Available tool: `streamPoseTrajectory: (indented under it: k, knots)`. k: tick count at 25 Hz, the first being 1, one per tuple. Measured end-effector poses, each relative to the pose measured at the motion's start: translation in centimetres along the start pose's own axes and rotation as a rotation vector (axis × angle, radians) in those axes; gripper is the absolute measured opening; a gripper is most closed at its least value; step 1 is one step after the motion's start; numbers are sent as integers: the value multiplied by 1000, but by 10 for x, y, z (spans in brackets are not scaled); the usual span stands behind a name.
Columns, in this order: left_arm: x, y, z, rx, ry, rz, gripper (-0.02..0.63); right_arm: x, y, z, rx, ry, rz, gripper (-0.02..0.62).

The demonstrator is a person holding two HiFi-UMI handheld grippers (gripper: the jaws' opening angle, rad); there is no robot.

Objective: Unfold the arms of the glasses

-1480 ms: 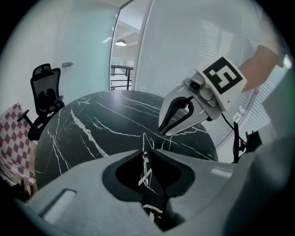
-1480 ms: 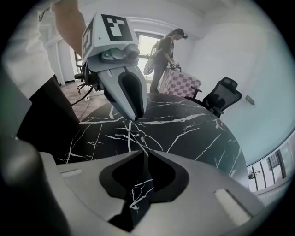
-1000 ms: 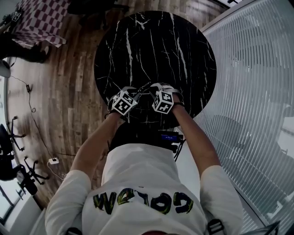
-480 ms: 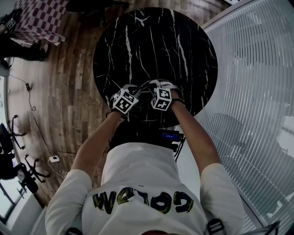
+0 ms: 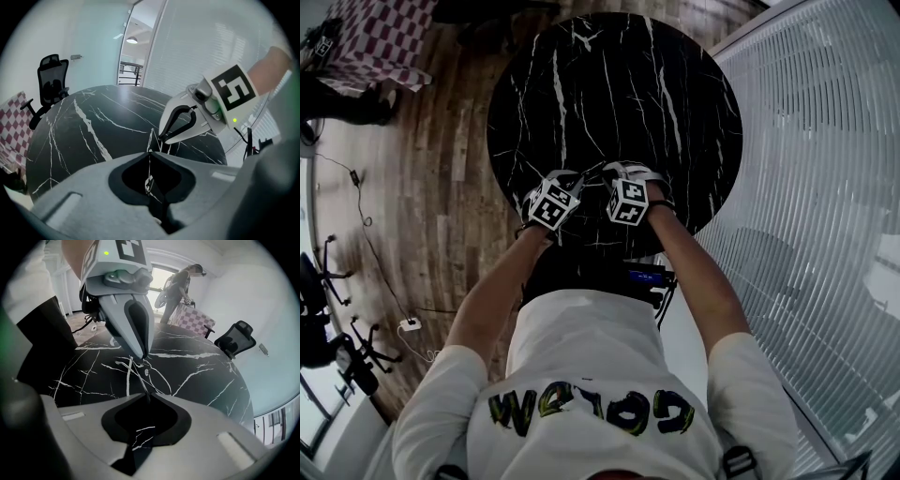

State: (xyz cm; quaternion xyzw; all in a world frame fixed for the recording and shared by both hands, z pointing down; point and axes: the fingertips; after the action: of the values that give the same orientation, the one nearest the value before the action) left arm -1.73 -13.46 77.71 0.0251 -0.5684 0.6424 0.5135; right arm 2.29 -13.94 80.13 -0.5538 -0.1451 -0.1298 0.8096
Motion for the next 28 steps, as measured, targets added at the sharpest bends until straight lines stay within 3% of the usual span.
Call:
streamPoseTrajectory:
  k: [28]
  knots:
    - [-3,-5,13,-57,25,-11,8,10,27,51,-47,-159,21,12]
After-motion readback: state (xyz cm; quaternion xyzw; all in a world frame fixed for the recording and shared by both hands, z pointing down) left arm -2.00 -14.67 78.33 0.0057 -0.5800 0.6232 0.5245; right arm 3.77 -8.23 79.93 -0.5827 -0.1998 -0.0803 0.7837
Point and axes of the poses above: the fingertips, and each gripper's own axes: y backward along the fingers, z to its left, x out of its underside, and after that the axes turned 10 degrees about x, right-handed
